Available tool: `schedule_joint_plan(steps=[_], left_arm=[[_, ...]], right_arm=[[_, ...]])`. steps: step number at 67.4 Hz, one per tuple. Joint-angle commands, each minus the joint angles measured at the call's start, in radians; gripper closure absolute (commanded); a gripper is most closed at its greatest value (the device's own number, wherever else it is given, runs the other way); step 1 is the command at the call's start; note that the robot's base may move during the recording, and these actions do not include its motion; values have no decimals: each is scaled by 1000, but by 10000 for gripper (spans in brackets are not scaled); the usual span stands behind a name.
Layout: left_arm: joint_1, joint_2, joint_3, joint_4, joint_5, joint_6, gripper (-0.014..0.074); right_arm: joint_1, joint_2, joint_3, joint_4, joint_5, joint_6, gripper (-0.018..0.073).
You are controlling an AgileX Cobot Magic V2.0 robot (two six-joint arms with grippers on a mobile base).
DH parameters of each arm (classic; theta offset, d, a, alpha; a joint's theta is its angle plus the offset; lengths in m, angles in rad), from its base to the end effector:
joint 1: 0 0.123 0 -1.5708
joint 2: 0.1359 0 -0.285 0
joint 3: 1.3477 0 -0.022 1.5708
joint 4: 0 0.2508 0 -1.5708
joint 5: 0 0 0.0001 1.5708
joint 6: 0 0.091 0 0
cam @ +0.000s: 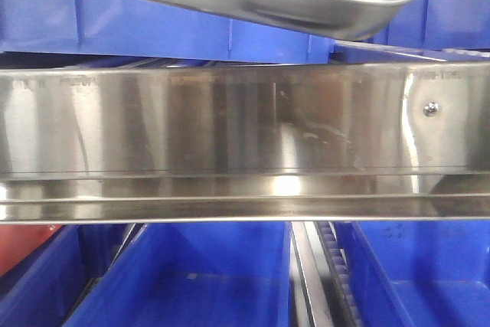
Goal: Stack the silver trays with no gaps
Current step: 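Hold the tray in both grippers while the base turns away from the shelf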
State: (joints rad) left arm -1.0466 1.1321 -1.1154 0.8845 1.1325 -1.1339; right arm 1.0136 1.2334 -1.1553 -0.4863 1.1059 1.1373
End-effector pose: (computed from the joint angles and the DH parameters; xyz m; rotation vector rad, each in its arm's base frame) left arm 0.1582 -0.1462 0.3852 0.0977 2.1420 -0.0176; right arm 0.1565 0.1793 0.3549 0.0106 2.4903 0.2345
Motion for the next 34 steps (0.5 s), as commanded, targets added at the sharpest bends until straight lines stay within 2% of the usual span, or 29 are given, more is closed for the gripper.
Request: schedule_joint_plan(steps=[1, 34], left_arm=[[-3, -5, -6, 87, 1, 1, 613], [-3, -5, -6, 89, 1, 1, 613]], right_arm=[[4, -11, -2, -24, 23, -21, 582], [4, -11, -2, -24, 12, -21, 582]])
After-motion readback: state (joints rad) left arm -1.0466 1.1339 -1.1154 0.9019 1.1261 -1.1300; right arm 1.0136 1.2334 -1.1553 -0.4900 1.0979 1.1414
